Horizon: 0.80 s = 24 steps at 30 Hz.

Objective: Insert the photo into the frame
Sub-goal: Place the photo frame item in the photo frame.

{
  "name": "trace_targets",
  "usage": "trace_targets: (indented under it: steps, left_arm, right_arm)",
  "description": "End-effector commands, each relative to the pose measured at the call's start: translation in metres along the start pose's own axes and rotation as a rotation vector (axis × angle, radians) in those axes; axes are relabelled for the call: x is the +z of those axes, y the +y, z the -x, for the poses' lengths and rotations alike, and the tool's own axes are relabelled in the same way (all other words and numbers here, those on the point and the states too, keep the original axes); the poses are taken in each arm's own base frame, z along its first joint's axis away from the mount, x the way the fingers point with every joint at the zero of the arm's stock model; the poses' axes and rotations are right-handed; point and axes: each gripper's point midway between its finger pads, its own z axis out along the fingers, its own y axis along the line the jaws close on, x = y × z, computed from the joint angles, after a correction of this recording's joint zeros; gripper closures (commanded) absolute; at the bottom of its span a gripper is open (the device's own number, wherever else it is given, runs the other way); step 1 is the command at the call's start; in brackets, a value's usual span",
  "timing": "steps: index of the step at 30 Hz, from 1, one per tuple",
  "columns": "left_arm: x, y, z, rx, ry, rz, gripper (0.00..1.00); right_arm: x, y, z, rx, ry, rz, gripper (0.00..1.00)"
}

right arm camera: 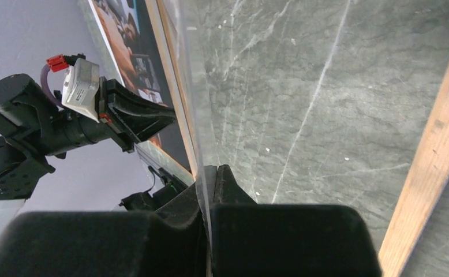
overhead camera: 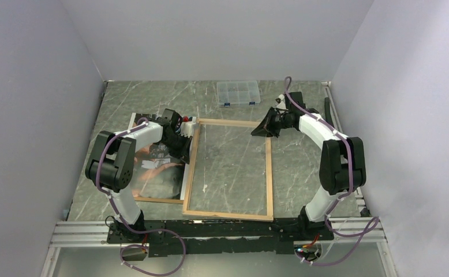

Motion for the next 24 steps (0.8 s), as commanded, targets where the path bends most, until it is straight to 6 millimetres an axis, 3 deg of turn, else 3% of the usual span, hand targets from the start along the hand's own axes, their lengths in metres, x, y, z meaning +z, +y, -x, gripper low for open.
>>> trace_targets:
  steps: [1,10,16,18,21,24]
  left_arm:
    - [0.0,-0.007,0.009,0.025,-0.03,-0.029,0.95]
    - [0.001,-0.007,0.006,0.038,-0.027,-0.033,0.97]
    - [0.002,-0.007,0.005,0.037,-0.022,-0.037,0.97]
    - [0.001,-0.007,0.006,0.039,-0.023,-0.035,0.97]
    - [0.001,-0.007,0.005,0.041,-0.021,-0.033,0.97]
    - [0.0,-0.008,0.004,0.04,-0.023,-0.034,0.97]
  right_arm:
    - [0.007,0.025,-0.003,-0.027,0.047,0.044,1.0]
    - [0.012,0.032,0.001,-0.01,0.08,0.051,1.0]
    - [0.002,0.042,0.003,0.004,0.062,0.046,1.0]
    - [-0.001,0.048,0.002,0.0,0.064,0.052,0.87]
    - [-0.005,0.052,-0.005,-0.011,0.072,0.055,0.5]
    - [-0.01,0.052,-0.013,-0.021,0.083,0.075,0.41]
